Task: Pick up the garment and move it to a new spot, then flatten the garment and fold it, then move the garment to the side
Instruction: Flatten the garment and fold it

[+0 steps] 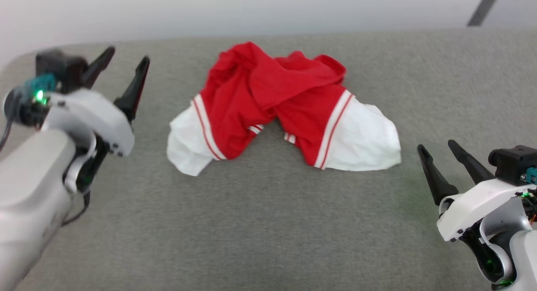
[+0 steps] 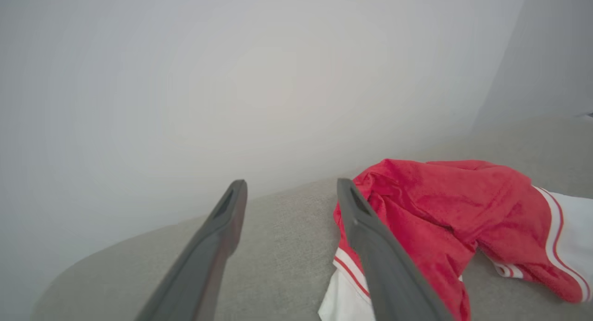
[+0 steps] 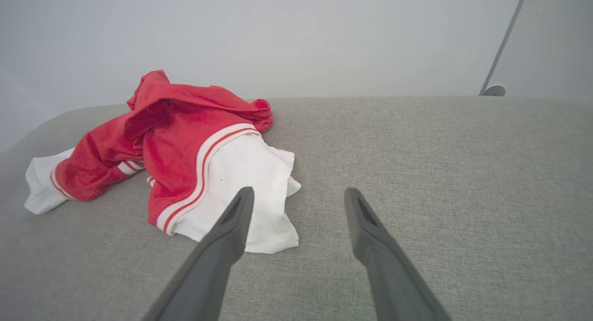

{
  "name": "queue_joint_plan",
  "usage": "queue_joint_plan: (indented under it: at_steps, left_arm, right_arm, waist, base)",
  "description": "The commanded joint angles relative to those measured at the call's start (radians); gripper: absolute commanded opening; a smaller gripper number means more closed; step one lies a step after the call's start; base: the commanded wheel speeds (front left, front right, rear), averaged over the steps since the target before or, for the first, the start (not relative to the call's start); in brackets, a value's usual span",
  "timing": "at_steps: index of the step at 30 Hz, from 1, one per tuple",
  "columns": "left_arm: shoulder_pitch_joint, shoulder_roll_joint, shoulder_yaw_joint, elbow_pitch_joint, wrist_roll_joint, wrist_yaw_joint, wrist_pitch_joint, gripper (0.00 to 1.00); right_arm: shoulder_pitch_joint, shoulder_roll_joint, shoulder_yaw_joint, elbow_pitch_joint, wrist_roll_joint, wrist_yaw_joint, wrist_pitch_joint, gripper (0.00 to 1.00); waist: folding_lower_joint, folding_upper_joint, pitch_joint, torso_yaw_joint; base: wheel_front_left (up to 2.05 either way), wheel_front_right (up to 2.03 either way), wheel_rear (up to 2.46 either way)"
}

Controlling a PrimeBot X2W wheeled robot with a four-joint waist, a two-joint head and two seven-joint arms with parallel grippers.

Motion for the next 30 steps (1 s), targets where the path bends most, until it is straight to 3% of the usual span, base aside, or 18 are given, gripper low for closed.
queue_joint_plan:
  at_steps: [1, 7, 14, 19, 20, 24, 30]
  left_arm:
    - [0.045, 0.012, 0.018, -0.029, -0.008, 0.021, -0.012, 1.00]
    - [0.217, 0.049, 0.167, -0.208, 0.055, 0.115, -0.020, 1.00]
    - [0.487, 0.010, 0.434, -0.412, 0.210, 0.198, -0.019, 1.00]
    - [0.636, -0.039, 0.574, -0.494, 0.289, 0.208, -0.019, 1.00]
    - [0.667, -0.051, 0.604, -0.508, 0.308, 0.204, -0.019, 0.93]
    - [0.777, -0.110, 0.718, -0.555, 0.381, 0.190, -0.019, 1.00]
    - [0.897, -0.207, 0.849, -0.590, 0.477, 0.145, -0.019, 1.00]
  right_arm:
    - [0.023, -0.005, -0.007, 0.002, -0.008, 0.000, 0.006, 1.00]
    - [0.042, -0.018, -0.022, 0.012, -0.018, 0.000, 0.048, 1.00]
    - [0.025, -0.033, -0.045, 0.051, -0.022, 0.000, 0.138, 1.00]
    - [0.011, -0.043, -0.064, 0.087, -0.019, 0.000, 0.213, 1.00]
    - [0.006, -0.047, -0.065, 0.092, -0.019, 0.000, 0.228, 1.00]
    - [-0.015, -0.060, -0.084, 0.125, -0.023, 0.000, 0.285, 1.00]
    - [-0.054, -0.066, -0.125, 0.191, -0.042, 0.000, 0.368, 1.00]
  waist:
    - [0.0000, 0.0000, -0.071, 0.073]
    - [0.0000, 0.0000, -0.108, 0.124]
    - [0.0000, 0.0000, -0.140, 0.170]
    - [0.0000, 0.0000, -0.147, 0.195]
    - [0.0000, 0.0000, -0.148, 0.201]
    - [0.0000, 0.0000, -0.146, 0.225]
    - [0.0000, 0.0000, -0.135, 0.258]
  base:
    - [0.00, 0.00, 0.00]
    - [0.00, 0.00, 0.00]
    - [0.00, 0.00, 0.00]
    - [0.00, 0.00, 0.00]
    - [0.00, 0.00, 0.00]
    - [0.00, 0.00, 0.00]
    - [0.00, 0.00, 0.00]
